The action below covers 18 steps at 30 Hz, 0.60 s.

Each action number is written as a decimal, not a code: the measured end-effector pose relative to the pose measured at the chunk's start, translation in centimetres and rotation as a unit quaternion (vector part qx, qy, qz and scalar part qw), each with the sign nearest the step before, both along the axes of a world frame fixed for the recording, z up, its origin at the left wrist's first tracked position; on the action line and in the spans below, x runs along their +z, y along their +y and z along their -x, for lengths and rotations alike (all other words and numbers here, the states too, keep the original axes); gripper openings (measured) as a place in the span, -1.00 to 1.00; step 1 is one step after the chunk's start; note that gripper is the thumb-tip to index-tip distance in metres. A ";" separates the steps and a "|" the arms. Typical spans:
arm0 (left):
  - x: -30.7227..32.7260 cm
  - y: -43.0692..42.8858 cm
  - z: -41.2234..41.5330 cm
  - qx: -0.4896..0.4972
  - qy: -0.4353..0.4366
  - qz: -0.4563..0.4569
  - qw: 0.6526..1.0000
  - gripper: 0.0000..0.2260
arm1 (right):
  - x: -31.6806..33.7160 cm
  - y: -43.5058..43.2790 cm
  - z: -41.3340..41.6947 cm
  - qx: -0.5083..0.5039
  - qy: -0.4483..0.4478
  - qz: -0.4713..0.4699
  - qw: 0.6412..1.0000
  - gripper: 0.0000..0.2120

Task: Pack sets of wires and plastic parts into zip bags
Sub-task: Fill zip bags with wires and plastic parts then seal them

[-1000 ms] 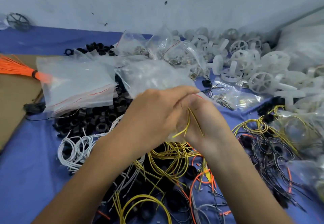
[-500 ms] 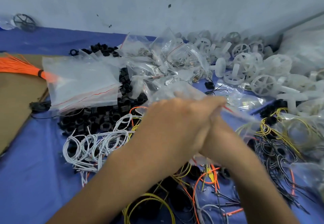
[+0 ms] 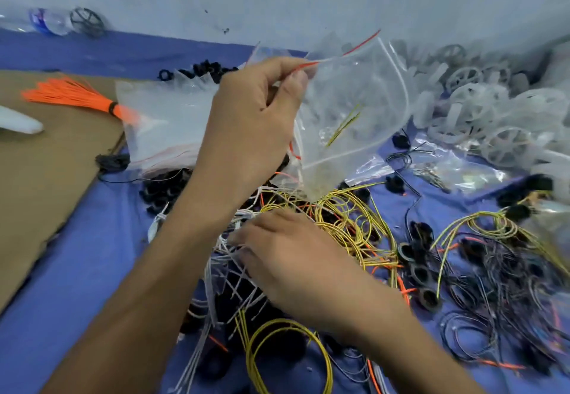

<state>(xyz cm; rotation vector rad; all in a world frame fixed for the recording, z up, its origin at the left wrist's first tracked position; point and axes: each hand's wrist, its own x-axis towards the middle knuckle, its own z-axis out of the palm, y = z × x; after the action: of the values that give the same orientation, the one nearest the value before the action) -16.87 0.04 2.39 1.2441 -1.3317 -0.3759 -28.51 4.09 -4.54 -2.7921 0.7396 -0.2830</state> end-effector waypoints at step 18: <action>-0.1 0.2 -0.2 0.011 0.033 -0.005 0.999 -0.84 | 4.7 -0.7 2.6 -0.089 -0.250 -0.242 0.933 -0.91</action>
<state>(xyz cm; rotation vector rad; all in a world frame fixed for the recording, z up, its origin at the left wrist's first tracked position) -16.69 0.23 2.34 1.2434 -1.2606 -0.4051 -31.16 3.42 0.17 -2.0675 0.7975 -0.7053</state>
